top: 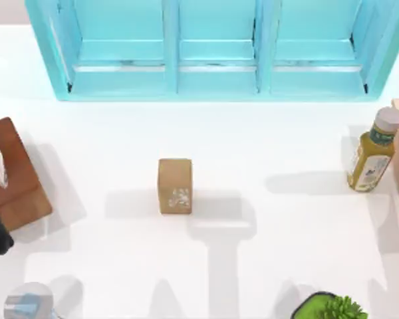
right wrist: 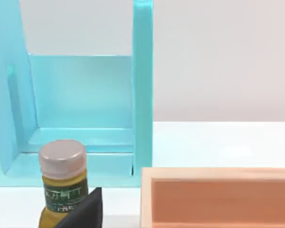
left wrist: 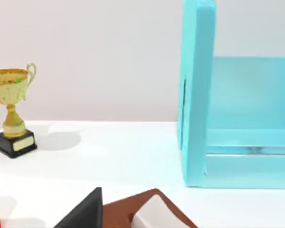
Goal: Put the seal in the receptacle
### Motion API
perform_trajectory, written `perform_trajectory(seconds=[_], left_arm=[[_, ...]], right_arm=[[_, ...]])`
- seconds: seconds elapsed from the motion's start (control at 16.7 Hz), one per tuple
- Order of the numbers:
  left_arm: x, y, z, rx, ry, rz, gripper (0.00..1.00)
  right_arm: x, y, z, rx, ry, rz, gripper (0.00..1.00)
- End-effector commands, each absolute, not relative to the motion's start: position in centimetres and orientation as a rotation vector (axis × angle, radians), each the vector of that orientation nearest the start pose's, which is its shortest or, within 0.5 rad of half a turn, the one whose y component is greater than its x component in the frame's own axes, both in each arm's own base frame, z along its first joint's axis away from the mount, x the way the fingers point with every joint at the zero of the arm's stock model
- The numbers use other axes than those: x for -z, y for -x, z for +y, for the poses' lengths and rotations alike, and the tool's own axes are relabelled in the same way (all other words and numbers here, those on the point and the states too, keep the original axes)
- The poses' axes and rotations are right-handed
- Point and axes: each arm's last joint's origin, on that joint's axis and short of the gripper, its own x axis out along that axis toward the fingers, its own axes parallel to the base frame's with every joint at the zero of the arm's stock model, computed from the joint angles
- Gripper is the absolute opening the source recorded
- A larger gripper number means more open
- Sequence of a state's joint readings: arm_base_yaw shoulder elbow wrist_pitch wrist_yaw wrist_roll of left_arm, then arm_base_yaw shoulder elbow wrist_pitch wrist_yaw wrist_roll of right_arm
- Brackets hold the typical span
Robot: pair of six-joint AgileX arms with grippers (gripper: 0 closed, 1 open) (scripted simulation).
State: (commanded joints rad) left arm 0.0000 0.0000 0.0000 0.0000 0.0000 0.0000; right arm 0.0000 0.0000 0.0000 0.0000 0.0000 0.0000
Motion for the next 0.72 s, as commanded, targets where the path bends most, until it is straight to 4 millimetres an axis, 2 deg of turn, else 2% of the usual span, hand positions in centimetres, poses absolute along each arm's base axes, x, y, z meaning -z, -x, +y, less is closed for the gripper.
perform_trajectory(seconds=[0.18,0.3,0.54,0.72], left_arm=[[-16.0,-10.6,-0.1,0.0,0.0,0.0,1.0],[-16.0,-10.6,-0.1,0.0,0.0,0.0,1.0],[-16.0,-10.6,-0.1,0.0,0.0,0.0,1.0],[-16.0,-10.6,-0.1,0.0,0.0,0.0,1.0]], right_arm=[[-16.2,-10.6,-0.1,-0.004,-0.003,0.004,1.0],[-17.0,-10.6,0.1,-0.028,-0.017,0.027,1.0],[-20.7,-11.0,1.1,-0.125,-0.079,0.156,1.0],[-24.0,-12.5,2.6,-0.215,-0.135,0.347,1.0]])
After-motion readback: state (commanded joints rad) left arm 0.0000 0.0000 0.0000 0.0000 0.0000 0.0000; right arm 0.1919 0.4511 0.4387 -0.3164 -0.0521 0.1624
